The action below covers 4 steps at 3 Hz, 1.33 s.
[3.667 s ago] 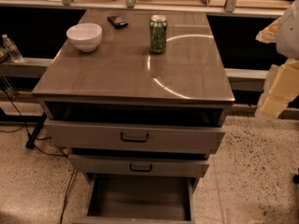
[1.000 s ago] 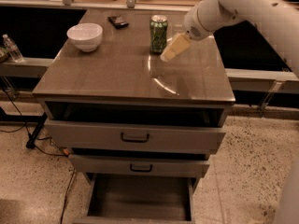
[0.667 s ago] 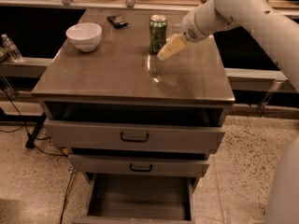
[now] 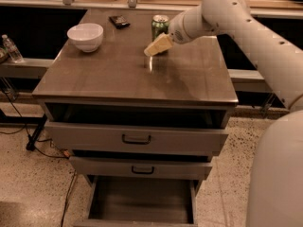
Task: Place green can into bottom drawer
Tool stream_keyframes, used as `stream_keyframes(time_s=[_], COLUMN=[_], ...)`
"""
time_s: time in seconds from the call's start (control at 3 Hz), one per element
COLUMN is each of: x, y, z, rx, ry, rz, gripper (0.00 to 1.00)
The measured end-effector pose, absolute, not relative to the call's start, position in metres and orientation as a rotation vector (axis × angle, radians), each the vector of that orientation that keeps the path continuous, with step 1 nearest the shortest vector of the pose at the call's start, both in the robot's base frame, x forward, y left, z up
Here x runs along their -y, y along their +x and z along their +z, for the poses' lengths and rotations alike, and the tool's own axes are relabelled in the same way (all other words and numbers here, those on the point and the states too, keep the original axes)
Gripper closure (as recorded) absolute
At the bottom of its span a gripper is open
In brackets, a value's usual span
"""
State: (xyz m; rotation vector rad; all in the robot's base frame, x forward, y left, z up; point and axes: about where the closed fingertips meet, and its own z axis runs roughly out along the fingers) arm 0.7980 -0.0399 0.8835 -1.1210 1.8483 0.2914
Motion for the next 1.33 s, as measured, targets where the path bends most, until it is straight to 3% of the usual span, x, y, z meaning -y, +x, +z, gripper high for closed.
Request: stream_keyframes(time_s=[0.33, 1.0, 1.33], x=[0.014, 0.006, 0.014], y=[0.814, 0.797, 0.759], z=[0.884, 0.894, 0.916], rx=[-1.806, -1.769, -1.738], ry=[-1.060, -1.048, -1.089], rz=[0.352, 0.428, 0.496], gripper=[0.45, 0.92, 1.00])
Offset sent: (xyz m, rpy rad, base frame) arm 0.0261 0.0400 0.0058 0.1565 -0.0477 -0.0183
